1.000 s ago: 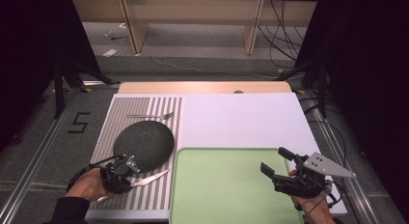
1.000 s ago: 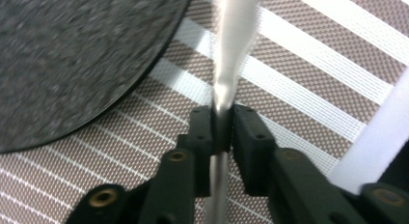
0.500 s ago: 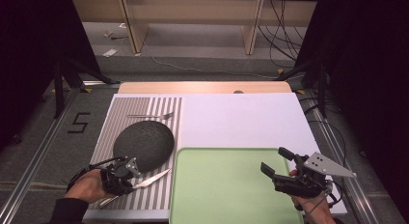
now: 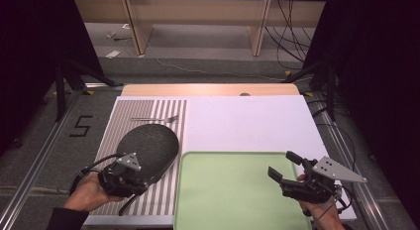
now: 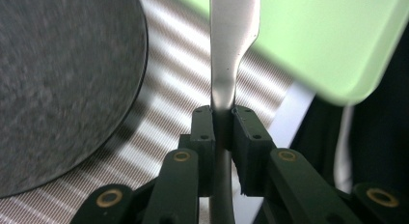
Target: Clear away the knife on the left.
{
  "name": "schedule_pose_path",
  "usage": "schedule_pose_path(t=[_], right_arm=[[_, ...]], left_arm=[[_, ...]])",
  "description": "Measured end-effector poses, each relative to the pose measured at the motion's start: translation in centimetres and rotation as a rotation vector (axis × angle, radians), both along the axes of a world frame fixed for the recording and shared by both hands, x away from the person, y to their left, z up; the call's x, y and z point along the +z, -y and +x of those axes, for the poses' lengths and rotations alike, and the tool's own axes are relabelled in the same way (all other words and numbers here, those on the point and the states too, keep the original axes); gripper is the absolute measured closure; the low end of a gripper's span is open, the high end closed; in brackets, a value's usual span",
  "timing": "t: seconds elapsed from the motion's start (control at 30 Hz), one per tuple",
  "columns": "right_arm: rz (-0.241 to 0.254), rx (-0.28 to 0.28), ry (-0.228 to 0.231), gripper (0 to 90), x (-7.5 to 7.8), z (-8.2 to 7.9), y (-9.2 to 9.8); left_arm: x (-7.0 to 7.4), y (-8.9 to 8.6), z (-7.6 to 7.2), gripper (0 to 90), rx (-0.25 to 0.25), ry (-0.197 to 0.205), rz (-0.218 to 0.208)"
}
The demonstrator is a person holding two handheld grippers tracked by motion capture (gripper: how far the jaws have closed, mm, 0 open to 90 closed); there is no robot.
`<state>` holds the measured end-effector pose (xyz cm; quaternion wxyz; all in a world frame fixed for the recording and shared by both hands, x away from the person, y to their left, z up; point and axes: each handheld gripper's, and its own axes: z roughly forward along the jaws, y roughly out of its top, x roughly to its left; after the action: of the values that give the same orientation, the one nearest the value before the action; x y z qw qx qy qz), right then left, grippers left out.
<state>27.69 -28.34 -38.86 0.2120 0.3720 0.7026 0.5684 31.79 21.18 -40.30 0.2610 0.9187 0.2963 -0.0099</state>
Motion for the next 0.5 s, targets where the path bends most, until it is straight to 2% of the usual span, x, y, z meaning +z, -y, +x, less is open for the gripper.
schedule_pose_path(t=[0.03,0.17,0.5], right_arm=[[0.000,-0.001,0.001,18.2,0.0,0.0,0.0],[-0.003,-0.002,0.002,18.2,0.0,0.0,-0.1],[-0.001,-0.004,0.001,18.2,0.0,0.0,0.0]], left_arm=[[0.4,0.1,-0.1,79.5,0.021,0.007,-0.035],[1.2,0.7,-0.2,79.4,0.066,-0.012,-0.114],[1.2,2.1,-0.4,79.5,0.081,-0.029,-0.171]])
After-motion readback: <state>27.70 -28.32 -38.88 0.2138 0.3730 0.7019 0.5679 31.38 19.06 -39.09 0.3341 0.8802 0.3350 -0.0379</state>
